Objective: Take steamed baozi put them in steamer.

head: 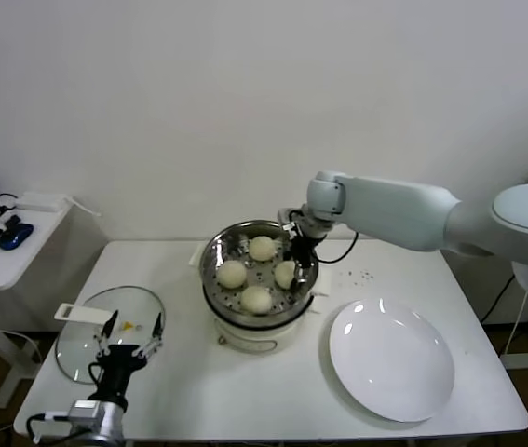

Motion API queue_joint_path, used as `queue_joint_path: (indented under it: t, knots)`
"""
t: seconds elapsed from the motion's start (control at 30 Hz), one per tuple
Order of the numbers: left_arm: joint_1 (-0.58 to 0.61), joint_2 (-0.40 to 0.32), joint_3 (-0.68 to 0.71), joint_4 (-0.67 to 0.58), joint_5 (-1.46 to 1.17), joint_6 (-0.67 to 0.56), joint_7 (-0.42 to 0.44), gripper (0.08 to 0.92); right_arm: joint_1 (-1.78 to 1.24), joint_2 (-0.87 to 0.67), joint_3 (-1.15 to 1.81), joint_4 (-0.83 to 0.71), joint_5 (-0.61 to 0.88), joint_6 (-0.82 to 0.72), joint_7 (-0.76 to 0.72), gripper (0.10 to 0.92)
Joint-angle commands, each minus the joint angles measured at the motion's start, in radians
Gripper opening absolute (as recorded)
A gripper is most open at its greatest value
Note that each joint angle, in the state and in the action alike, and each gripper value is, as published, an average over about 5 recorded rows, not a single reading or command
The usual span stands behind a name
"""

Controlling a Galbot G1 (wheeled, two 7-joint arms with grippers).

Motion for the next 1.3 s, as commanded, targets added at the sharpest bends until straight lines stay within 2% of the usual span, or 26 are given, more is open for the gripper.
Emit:
queue_joint_path:
  t: [0.03,0.23,0.5,0.73,0.93,1.07,1.3]
  knots:
    - [0.003,-0.001,-0.001,0.000,0.000,-0.001,0.000,0.823,-0.010,0.003,0.005,-0.004,-0.004,0.002,0.003,0.724]
    - [0.005,-0.002,-0.002,-0.002,0.000,-0.002,0.000,0.823,0.001,0.001,0.012,-0.002,0.001,0.003,-0.003,0.816]
    - [0.008,-0.002,-0.003,-0.009,0.001,-0.002,-0.001,0.823,0.077,-0.058,0.037,0.046,0.035,0.012,-0.012,0.823]
    - [0.010,0.003,-0.006,-0.017,0.000,-0.002,0.000,0.823,0.111,-0.230,0.133,0.187,0.057,0.022,0.041,0.823]
    - [0.019,0.009,-0.010,-0.011,-0.006,-0.012,-0.002,0.823,0.014,-0.421,0.287,0.325,0.029,0.043,0.172,0.823]
    - [0.025,0.010,-0.009,-0.012,-0.005,-0.026,-0.010,0.823,-0.142,-0.561,0.490,0.416,0.009,0.069,0.318,0.823]
    - [0.034,-0.003,0.007,-0.028,0.010,-0.065,-0.018,0.823,-0.632,-0.725,0.987,0.547,-0.022,0.140,0.572,0.823]
